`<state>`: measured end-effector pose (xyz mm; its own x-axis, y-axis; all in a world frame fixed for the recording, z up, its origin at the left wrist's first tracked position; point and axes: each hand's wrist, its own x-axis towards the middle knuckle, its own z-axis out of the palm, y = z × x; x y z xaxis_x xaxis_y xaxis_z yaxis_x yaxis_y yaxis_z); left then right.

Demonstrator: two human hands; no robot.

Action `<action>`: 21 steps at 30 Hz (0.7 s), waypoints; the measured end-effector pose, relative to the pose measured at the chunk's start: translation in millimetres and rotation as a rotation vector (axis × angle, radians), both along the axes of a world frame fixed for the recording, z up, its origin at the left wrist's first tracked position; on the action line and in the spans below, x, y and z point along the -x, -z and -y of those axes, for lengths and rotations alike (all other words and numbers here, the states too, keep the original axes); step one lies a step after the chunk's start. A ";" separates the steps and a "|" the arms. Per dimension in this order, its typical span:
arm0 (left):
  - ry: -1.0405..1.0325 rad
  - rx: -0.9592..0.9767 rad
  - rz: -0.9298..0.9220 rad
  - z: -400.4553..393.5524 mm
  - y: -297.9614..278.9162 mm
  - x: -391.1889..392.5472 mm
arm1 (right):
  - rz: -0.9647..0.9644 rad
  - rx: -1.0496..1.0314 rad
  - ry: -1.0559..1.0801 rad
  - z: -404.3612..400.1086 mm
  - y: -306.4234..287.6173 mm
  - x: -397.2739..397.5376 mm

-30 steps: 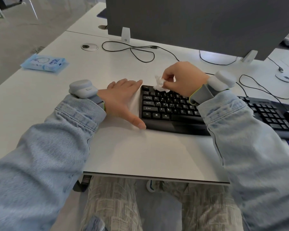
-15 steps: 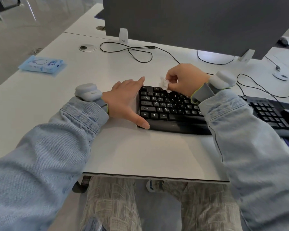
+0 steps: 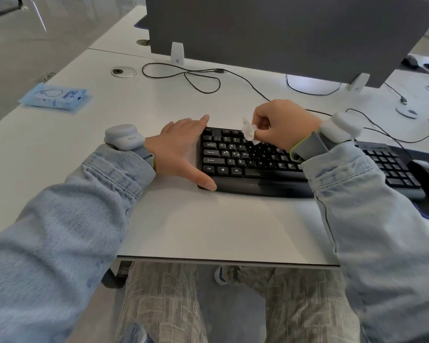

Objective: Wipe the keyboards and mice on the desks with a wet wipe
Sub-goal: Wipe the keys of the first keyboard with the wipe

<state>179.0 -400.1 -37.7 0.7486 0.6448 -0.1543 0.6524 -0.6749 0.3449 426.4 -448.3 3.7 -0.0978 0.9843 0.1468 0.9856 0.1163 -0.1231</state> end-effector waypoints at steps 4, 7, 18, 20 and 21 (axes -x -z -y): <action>0.010 -0.020 -0.001 -2.8 3.8 -0.5 | -0.099 -0.051 -0.050 5.1 -2.2 6.6; 0.004 -0.016 0.001 -2.3 3.7 -0.2 | -0.185 -0.065 -0.127 7.4 4.8 17.9; 0.007 -0.007 -0.005 -0.8 1.5 -0.9 | -0.024 -0.044 0.019 6.5 1.4 -6.8; 0.002 -0.004 0.000 -2.1 3.0 -0.6 | -0.036 -0.093 -0.016 3.8 -2.6 3.2; 0.002 -0.005 0.002 -2.8 3.8 -0.6 | -0.057 -0.117 -0.049 1.0 -3.8 11.0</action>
<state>179.6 -397.3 -41.5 0.7500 0.6443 -0.1498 0.6506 -0.6777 0.3427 415.5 -449.3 7.5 -0.1330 0.9544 0.2674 0.9702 0.1805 -0.1616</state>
